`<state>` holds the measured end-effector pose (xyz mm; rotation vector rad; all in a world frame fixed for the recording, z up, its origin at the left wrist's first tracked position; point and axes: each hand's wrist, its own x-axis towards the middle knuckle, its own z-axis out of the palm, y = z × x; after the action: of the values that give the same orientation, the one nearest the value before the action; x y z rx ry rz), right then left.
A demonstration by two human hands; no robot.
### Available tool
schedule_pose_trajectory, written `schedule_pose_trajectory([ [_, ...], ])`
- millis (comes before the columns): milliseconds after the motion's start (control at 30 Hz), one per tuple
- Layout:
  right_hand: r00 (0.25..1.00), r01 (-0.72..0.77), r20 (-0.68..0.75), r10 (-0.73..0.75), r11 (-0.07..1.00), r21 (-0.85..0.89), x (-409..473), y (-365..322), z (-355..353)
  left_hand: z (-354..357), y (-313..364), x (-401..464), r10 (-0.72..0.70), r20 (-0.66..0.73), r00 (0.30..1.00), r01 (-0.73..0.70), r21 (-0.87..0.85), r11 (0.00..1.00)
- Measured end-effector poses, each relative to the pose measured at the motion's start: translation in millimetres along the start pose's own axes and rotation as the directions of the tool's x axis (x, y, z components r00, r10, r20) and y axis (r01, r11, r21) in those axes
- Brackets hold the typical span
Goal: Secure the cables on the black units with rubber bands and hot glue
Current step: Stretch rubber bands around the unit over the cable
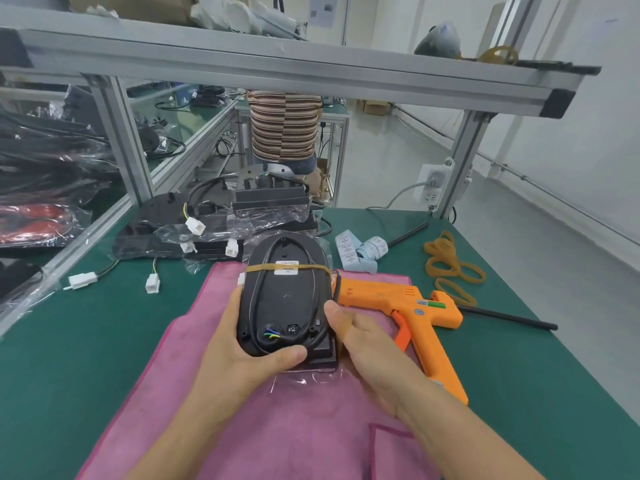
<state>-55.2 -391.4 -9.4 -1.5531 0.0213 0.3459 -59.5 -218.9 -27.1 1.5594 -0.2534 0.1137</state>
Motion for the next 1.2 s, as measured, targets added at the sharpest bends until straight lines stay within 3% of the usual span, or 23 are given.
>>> schedule_pose_trajectory([
  [167, 0.994, -0.027, 0.104, 0.030, 0.999, -0.023, -1, 6, -1, 1, -5, -3, 0.026, -0.044, 0.999, -0.022, 0.091, 0.996],
  [300, 0.985, -0.145, 0.122, 0.122, 0.968, 0.206, 2, 9, 1, -3, -9, -4, -0.021, -0.038, 0.999, 0.030, 0.260, 0.965],
  [433, 0.989, -0.149, 0.059, 0.139, 0.962, 0.230, 4, 3, 0, 0, -1, -3, -0.008, -0.039, 0.999, 0.020, 0.317, 0.948],
  [467, 0.991, -0.137, 0.029, 0.134, 0.962, 0.235, 6, 1, 0, 2, 5, -5, 0.048, -0.105, 0.993, 0.000, 0.413, 0.911],
  [533, 0.994, -0.094, -0.033, 0.106, 0.962, 0.257, 9, -3, 4, 10, 14, -10, 0.331, -0.203, 0.922, -0.118, 0.667, 0.736],
  [567, 0.994, -0.062, -0.074, 0.085, 0.960, 0.273, 11, -5, 6, 17, 15, -15, 0.466, -0.179, 0.866, -0.205, 0.723, 0.659],
  [633, 0.986, 0.006, -0.161, 0.047, 0.951, 0.309, 15, -8, 11, 37, 15, -22, 0.552, -0.090, 0.829, -0.325, 0.727, 0.605],
  [733, 0.974, 0.070, -0.225, 0.021, 0.918, 0.390, 15, -10, 24, 59, 10, -19, 0.422, -0.139, 0.896, -0.211, 0.703, 0.679],
  [867, 0.957, 0.116, -0.289, 0.023, 0.883, 0.454, 15, -10, 40, 64, 13, -8, 0.438, -0.235, 0.868, -0.119, 0.757, 0.642],
  [1067, 0.943, 0.156, -0.332, -0.027, 0.917, 0.367, 14, -16, 31, 50, 14, -1, 0.471, -0.135, 0.872, -0.190, 0.792, 0.580],
  [1200, 0.912, 0.187, -0.407, -0.053, 0.936, 0.297, 11, -18, 8, 23, 2, -3, 0.355, -0.198, 0.914, -0.080, 0.769, 0.634],
])
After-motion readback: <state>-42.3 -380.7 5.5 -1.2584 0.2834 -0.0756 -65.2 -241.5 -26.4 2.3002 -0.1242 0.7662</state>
